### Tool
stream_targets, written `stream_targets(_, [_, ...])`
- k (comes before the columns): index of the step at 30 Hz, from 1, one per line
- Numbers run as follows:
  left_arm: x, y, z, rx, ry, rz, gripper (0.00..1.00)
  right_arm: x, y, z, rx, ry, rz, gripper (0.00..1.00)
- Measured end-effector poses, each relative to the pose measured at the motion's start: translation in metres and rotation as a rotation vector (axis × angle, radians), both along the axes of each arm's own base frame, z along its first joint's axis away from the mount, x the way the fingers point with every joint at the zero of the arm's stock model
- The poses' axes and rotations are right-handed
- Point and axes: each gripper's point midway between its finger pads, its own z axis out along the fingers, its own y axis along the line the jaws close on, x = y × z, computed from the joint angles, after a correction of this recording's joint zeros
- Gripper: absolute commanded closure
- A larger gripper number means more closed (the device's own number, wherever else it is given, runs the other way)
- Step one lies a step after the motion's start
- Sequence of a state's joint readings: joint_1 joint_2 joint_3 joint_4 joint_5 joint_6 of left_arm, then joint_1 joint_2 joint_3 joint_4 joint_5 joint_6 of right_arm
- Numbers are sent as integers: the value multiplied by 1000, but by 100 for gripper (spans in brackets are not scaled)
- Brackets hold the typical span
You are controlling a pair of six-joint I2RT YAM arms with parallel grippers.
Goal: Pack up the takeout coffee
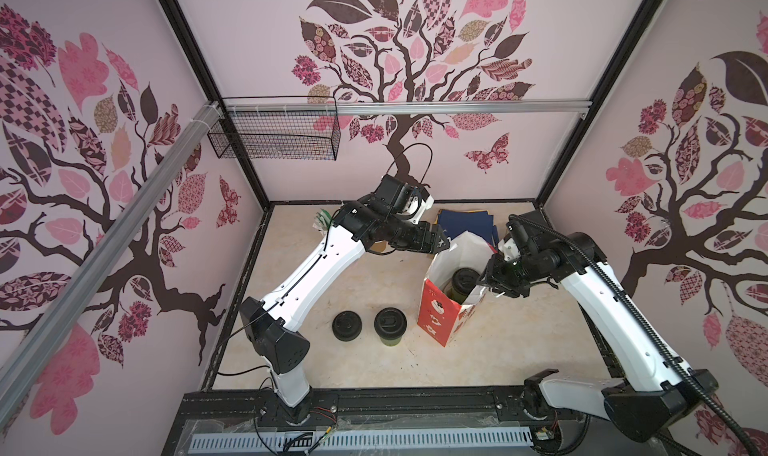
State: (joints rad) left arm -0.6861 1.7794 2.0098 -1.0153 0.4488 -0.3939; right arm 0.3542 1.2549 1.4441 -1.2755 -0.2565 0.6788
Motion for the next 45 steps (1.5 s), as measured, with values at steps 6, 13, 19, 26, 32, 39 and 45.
stream_targets(6, [15,-15,-11,-4,5,-15,69,3,-9,-7,-34,4,-19,90])
stream_targets(13, [13,-16,-10,-10,10,-23,100,7,-14,-9,-33,-9,-11,98])
stream_targets(19, [5,-9,-2,-22,15,-8,100,10,-14,-9,-32,-20,47,100])
stream_targets(26, [-12,11,5,-48,46,73,100,25,-10,-3,-60,-39,127,100])
stream_targets(32, [-19,22,1,-101,85,164,100,39,-9,-5,-91,-34,181,97])
stream_targets(39, [-14,20,-11,-150,139,237,100,51,-12,-5,-133,-39,197,83])
stream_targets(45, [-13,21,-7,-190,149,273,100,62,-13,9,-143,-74,186,39])
